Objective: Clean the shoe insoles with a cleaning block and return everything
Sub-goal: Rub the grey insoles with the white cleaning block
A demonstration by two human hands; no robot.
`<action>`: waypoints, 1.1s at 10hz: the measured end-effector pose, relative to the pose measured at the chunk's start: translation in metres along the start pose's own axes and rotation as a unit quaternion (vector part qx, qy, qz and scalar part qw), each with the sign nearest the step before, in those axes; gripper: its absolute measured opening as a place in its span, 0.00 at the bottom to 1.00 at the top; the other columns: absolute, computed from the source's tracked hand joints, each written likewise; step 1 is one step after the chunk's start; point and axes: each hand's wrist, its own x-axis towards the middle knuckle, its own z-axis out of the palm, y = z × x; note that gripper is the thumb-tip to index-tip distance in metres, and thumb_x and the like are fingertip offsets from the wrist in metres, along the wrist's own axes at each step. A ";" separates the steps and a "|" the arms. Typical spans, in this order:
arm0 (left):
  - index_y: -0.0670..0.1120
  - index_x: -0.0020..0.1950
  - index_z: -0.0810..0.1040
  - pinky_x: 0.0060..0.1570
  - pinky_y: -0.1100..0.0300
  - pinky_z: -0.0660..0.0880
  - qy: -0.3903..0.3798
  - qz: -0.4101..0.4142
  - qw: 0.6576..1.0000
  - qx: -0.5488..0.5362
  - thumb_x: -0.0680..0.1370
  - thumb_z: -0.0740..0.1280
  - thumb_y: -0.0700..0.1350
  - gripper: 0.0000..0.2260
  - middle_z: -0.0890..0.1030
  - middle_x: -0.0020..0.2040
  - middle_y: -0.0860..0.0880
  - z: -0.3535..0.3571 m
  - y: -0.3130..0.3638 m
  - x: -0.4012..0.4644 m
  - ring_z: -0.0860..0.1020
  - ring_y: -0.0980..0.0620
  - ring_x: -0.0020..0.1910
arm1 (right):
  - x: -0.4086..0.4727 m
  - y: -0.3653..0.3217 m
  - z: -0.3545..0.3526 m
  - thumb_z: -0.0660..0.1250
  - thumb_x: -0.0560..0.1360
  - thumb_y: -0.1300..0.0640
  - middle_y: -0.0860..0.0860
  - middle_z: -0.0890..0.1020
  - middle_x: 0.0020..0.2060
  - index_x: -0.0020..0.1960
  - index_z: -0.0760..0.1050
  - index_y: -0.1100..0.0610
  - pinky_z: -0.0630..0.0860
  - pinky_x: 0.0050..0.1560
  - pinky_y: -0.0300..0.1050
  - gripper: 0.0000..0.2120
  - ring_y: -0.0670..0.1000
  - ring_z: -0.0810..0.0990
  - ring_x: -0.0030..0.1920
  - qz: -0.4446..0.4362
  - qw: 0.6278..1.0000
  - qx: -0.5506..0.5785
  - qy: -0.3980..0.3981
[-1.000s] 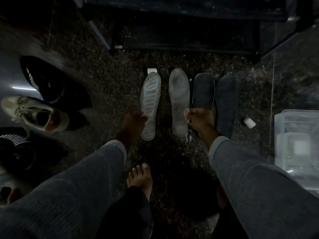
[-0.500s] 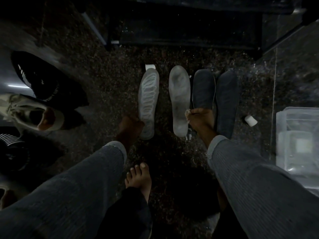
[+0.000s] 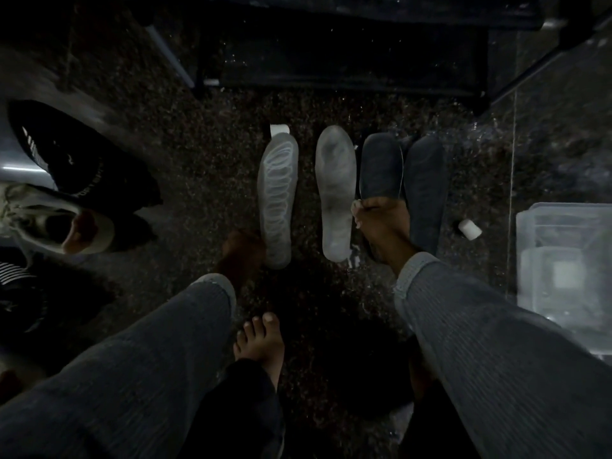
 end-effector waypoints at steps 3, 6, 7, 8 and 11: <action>0.48 0.79 0.51 0.75 0.48 0.46 0.114 0.065 0.981 -0.144 0.84 0.40 0.52 0.23 0.51 0.80 0.46 0.000 -0.014 -0.084 0.50 0.44 0.78 | -0.030 -0.061 -0.046 0.75 0.71 0.55 0.54 0.84 0.35 0.33 0.82 0.52 0.82 0.48 0.54 0.09 0.54 0.83 0.39 0.038 0.987 0.138 -0.070; 0.40 0.68 0.71 0.67 0.51 0.66 0.189 0.168 0.967 -0.036 0.82 0.59 0.41 0.14 0.76 0.62 0.42 -0.095 0.084 -0.223 0.75 0.45 0.60 | -0.115 -0.180 -0.142 0.71 0.75 0.56 0.52 0.83 0.44 0.45 0.80 0.54 0.75 0.45 0.42 0.02 0.47 0.81 0.45 -0.042 0.948 0.233 -0.213; 0.44 0.42 0.76 0.41 0.63 0.78 0.140 0.281 0.930 -0.191 0.76 0.70 0.35 0.06 0.78 0.38 0.48 -0.153 0.148 -0.334 0.76 0.56 0.36 | -0.158 -0.211 -0.176 0.69 0.76 0.62 0.54 0.80 0.37 0.45 0.79 0.59 0.74 0.36 0.39 0.01 0.45 0.78 0.33 -0.096 0.929 0.275 -0.226; 0.45 0.41 0.74 0.42 0.59 0.79 0.105 0.307 0.921 -0.216 0.75 0.72 0.38 0.08 0.79 0.40 0.45 -0.163 0.155 -0.396 0.79 0.51 0.40 | -0.193 -0.228 -0.197 0.68 0.75 0.67 0.57 0.79 0.35 0.44 0.79 0.63 0.76 0.32 0.35 0.03 0.49 0.77 0.31 -0.123 0.917 0.325 -0.196; 0.49 0.54 0.80 0.51 0.56 0.77 0.083 0.286 0.884 -0.359 0.79 0.61 0.60 0.17 0.82 0.51 0.50 -0.154 0.126 -0.494 0.81 0.52 0.51 | -0.269 -0.219 -0.241 0.69 0.75 0.67 0.53 0.81 0.30 0.47 0.80 0.65 0.81 0.38 0.38 0.03 0.47 0.80 0.31 -0.176 0.908 0.323 -0.200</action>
